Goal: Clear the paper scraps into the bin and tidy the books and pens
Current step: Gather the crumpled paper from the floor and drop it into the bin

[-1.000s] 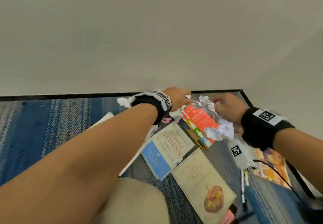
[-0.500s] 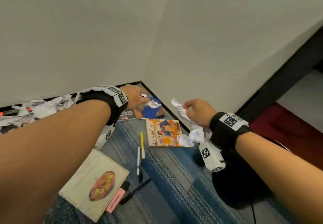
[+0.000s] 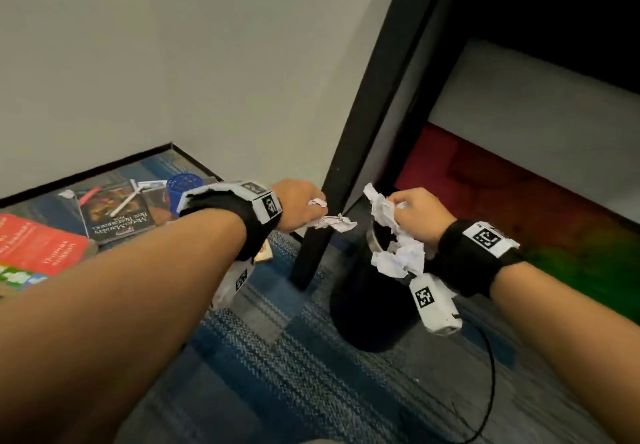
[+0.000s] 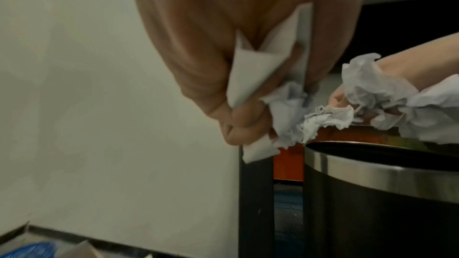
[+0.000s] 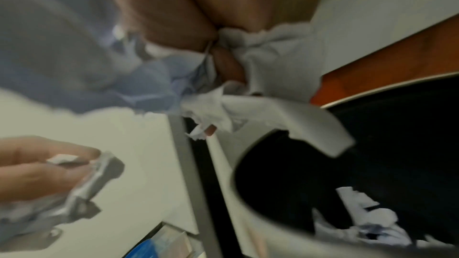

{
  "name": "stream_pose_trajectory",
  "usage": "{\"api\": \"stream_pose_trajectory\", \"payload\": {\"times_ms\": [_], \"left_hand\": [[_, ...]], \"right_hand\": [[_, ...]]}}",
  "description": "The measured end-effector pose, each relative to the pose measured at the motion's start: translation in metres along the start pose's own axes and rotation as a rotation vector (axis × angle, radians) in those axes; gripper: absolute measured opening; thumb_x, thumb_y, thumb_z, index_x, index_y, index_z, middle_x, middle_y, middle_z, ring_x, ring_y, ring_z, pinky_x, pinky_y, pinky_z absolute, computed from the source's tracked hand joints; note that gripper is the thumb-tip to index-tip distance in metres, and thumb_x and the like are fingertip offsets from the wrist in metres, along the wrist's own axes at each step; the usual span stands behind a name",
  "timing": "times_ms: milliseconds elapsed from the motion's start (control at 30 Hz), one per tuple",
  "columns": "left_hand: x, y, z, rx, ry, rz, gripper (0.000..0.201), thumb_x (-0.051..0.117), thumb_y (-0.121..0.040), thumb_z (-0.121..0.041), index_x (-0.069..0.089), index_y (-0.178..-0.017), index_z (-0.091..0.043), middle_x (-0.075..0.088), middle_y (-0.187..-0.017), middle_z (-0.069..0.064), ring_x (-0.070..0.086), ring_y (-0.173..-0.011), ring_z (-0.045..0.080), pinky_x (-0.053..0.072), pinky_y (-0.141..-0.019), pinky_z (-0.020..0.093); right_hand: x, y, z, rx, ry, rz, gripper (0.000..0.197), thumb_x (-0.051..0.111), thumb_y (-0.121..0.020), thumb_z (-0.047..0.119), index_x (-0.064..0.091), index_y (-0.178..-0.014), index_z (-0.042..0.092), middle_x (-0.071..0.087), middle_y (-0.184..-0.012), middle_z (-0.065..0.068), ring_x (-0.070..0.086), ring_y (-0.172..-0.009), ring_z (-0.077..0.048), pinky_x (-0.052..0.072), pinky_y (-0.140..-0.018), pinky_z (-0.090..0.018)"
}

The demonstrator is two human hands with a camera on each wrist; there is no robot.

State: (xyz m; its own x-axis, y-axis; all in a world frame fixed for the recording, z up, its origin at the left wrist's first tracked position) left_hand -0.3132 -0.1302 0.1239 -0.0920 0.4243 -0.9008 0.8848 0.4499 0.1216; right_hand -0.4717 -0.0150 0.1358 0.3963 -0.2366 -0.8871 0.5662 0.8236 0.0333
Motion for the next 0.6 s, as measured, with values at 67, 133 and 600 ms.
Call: {"api": "stream_pose_trajectory", "payload": {"times_ms": [67, 133, 600], "left_hand": [[-0.009, -0.022, -0.029, -0.001, -0.003, 0.022, 0.022, 0.048, -0.096, -0.025, 0.063, -0.086, -0.013, 0.062, -0.079, 0.005, 0.058, -0.071, 0.021, 0.043, -0.068, 0.027], [-0.013, -0.046, -0.064, 0.05, -0.001, 0.034, 0.025, 0.046, -0.094, -0.022, 0.064, -0.086, -0.007, 0.06, -0.071, 0.006, 0.056, -0.062, 0.021, 0.046, -0.064, 0.029], [0.086, -0.142, -0.129, -0.112, 0.326, 0.024, 0.039, 0.018, -0.102, -0.017, 0.045, -0.125, 0.0, 0.044, -0.139, 0.023, 0.043, -0.125, 0.04, 0.033, -0.106, 0.044]], "right_hand": [[-0.009, -0.007, -0.029, 0.092, -0.037, -0.065, 0.027, 0.05, -0.091, 0.017, 0.066, -0.069, 0.018, 0.058, -0.068, -0.003, 0.052, -0.071, -0.022, 0.038, -0.06, -0.024], [-0.02, -0.011, -0.056, 0.189, -0.075, -0.147, 0.029, 0.05, -0.09, 0.018, 0.06, -0.063, 0.019, 0.058, -0.07, -0.006, 0.053, -0.072, -0.024, 0.037, -0.062, -0.026], [-0.015, -0.014, -0.12, 0.313, -0.033, -0.429, 0.02, 0.047, -0.092, 0.019, 0.062, -0.101, 0.01, 0.063, -0.098, -0.022, 0.059, -0.091, -0.039, 0.048, -0.077, -0.038]]}}
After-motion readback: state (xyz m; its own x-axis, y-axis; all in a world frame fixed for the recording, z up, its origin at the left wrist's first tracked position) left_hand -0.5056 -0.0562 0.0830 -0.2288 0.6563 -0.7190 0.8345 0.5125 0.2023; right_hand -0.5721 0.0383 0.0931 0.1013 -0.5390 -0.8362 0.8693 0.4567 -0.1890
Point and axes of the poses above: each hand's wrist, its own y-axis away from the middle knuckle, its own x-axis out of the palm, z = x × y, the point moved 6 cm from there along -y, towards the middle knuckle
